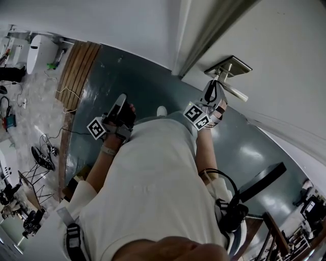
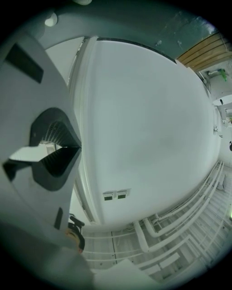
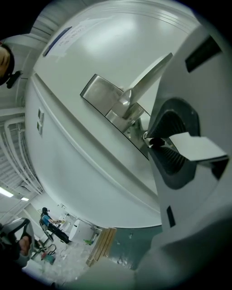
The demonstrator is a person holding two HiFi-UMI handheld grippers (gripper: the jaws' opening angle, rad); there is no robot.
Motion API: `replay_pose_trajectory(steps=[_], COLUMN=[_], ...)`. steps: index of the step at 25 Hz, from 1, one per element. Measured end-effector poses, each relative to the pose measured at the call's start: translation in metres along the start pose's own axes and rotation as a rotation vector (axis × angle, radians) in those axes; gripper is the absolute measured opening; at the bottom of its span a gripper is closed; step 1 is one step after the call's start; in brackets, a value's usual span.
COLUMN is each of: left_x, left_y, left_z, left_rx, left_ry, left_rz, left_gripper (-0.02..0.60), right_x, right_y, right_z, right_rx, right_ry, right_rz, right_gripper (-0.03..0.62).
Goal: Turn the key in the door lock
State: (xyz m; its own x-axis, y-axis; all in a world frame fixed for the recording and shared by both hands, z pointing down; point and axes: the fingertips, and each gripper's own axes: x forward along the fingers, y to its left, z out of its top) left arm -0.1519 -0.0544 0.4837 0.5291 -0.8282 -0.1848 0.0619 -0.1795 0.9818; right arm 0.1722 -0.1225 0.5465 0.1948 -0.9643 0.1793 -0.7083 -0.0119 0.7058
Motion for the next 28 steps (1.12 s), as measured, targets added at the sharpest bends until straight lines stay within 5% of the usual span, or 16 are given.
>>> replay_pose_trajectory(steps=[4, 28], left_x=[-0.002, -0.005], left_y=[0.001, 0.002], left_z=[0.0, 0.022], left_rx=[-0.012, -0.06], left_ry=[-0.008, -0.085], left_rz=[-0.005, -0.038], left_gripper=[0.008, 0.008], right_x=[0.006, 0.012], right_y=[-0.005, -0.007], right_z=[-0.001, -0.011], right_rx=[0.111, 1.251], right_ry=[-0.004, 0.096], right_rz=[0.011, 0.326], right_gripper=[0.04, 0.043])
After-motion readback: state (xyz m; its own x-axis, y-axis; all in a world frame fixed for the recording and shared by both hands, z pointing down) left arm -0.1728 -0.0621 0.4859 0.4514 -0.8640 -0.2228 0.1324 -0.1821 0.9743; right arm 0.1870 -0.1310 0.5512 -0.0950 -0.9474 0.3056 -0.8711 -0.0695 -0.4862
